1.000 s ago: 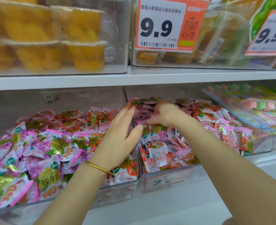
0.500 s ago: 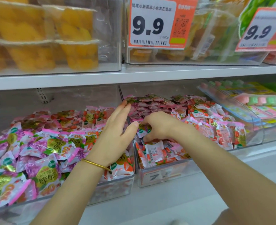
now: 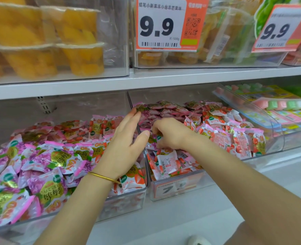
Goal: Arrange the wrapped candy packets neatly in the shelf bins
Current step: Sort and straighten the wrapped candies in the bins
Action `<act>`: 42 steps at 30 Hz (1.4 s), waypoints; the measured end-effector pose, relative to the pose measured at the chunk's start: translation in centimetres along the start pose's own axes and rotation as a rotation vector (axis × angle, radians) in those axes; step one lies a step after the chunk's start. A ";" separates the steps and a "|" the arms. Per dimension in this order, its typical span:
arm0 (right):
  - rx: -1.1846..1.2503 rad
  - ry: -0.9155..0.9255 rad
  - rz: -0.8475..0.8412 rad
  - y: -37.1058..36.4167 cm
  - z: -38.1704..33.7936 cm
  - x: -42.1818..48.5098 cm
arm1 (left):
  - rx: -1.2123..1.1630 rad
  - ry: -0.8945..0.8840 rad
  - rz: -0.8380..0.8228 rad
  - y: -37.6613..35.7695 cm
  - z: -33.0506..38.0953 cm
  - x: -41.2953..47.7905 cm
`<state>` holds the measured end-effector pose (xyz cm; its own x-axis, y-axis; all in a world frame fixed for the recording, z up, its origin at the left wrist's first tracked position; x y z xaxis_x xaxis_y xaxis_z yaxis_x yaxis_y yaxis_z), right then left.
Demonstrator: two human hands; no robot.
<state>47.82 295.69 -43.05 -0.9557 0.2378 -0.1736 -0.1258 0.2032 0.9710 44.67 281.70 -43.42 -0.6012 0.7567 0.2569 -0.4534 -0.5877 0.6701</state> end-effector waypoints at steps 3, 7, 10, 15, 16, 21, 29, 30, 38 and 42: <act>-0.030 0.014 -0.064 -0.3 0.1 0.1 | -0.007 0.004 -0.005 0.0 0.0 -0.1; -0.054 0.026 -0.061 -0.2 0.2 0.4 | -0.008 0.003 -0.012 0.0 0.0 -0.1; 0.063 0.003 0.049 1.9 0.5 -1.0 | -0.003 0.008 -0.017 0.0 -0.1 -0.1; -0.080 0.029 -0.113 1.2 -0.3 -4.3 | 0.004 0.012 -0.015 -0.1 -0.2 0.0; -0.143 0.022 -0.171 0.5 -0.5 -4.5 | 0.002 0.012 -0.014 -0.1 -0.2 0.0; -0.204 0.040 -0.137 0.1 -0.6 -4.7 | 0.006 0.014 -0.007 -0.1 -0.4 -0.1; 0.357 0.025 0.315 2.7 1.0 -6.7 | 0.003 0.007 -0.004 -0.1 -0.3 -0.2; 0.362 0.029 0.364 2.7 0.9 -6.7 | -0.001 0.011 -0.003 -0.1 -0.2 -0.2; 0.178 0.139 0.117 0.1 -2.0 -5.6 | -0.019 0.016 0.003 -0.2 -0.4 -0.2; 0.171 0.107 -0.020 -0.3 -2.1 -5.4 | -0.012 0.012 0.018 -0.3 -0.4 -0.1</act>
<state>52.52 292.38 -42.05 -0.9775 0.1313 -0.1651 -0.1066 0.3678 0.9238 44.59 281.64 -43.91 -0.6175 0.7422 0.2604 -0.4502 -0.6050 0.6568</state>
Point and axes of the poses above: each hand's wrist, its own x-axis towards the middle knuckle, its own y-axis out of the back of the hand, z = x × y, the point moved 4 cm from there along x, towards the middle knuckle, and after that the axes turned 5 degrees about -z, right-handed, at the moved point
